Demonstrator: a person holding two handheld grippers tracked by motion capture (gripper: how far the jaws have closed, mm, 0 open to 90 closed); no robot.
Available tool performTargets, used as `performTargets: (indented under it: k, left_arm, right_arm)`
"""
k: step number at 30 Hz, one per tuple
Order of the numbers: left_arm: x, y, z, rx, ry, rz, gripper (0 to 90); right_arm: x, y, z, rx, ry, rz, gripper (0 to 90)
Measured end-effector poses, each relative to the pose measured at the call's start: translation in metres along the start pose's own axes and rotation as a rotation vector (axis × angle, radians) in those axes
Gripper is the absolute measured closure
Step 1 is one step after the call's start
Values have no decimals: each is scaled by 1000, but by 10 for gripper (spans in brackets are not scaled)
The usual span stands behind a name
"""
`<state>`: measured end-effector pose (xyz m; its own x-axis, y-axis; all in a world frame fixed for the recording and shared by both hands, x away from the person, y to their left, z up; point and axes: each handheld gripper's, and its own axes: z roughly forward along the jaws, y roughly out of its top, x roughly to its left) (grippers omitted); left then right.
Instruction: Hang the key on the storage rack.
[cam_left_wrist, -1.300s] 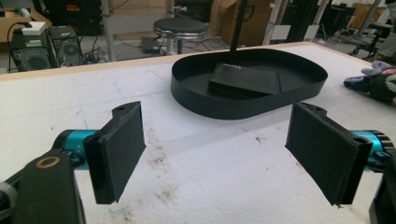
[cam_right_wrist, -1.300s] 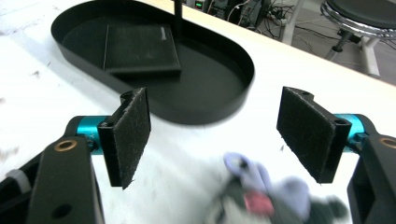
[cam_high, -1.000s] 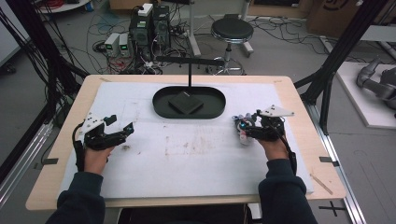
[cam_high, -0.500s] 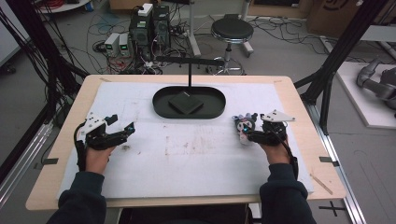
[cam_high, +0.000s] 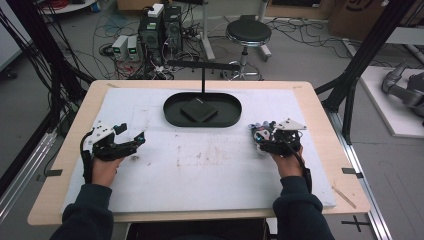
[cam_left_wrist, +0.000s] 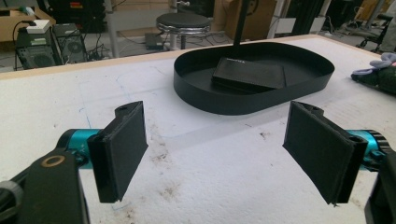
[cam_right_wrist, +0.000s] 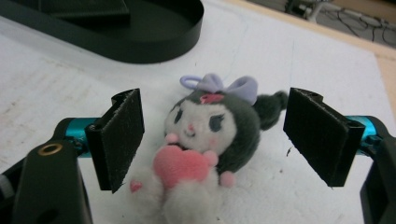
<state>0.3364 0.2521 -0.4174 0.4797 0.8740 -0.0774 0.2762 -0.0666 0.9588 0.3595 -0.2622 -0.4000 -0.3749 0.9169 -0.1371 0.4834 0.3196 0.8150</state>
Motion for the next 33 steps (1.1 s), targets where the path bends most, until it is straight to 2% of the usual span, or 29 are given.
performTargets:
  k: [3,8,11,14,16,17,19,22,24,26,28,31,33]
  left_arm:
    - [-3,0,0,2,-3,5,210]
    - [-5,0,1,11,-9,17,214]
    - [-5,-1,2,15,-9,14,214]
    - [-4,0,1,15,-9,14,214]
    - [-4,0,1,16,-8,14,214]
    - [-4,0,1,15,-9,13,214]
    - [-5,0,1,15,-10,13,215]
    - [-5,0,1,14,-10,11,216]
    - [-4,0,1,16,-6,14,216]
    - [-4,-1,1,16,-8,13,215]
    - [-5,-1,1,16,-9,11,216]
    - [-5,-1,1,16,-10,11,216]
    - [-4,-1,1,17,-9,12,216]
  right_arm:
    - [8,-3,8,47,-5,-4,206]
    - [12,-10,22,132,-3,1,206]
    - [15,-12,28,179,-32,-44,198]
    - [10,-14,30,206,-53,-38,272]
    - [4,-14,29,216,-29,-36,367]
    - [2,-14,27,221,-21,-51,420]
    - [-3,-13,24,218,2,-77,452]
    - [-10,-12,20,198,67,-127,466]
    - [-12,-11,17,164,127,-177,466]
    - [-14,-14,18,176,180,-210,437]
    - [-15,-15,19,181,175,-211,409]
    - [-17,-15,21,173,140,-147,281]
    - [-17,-16,22,172,126,-127,247]
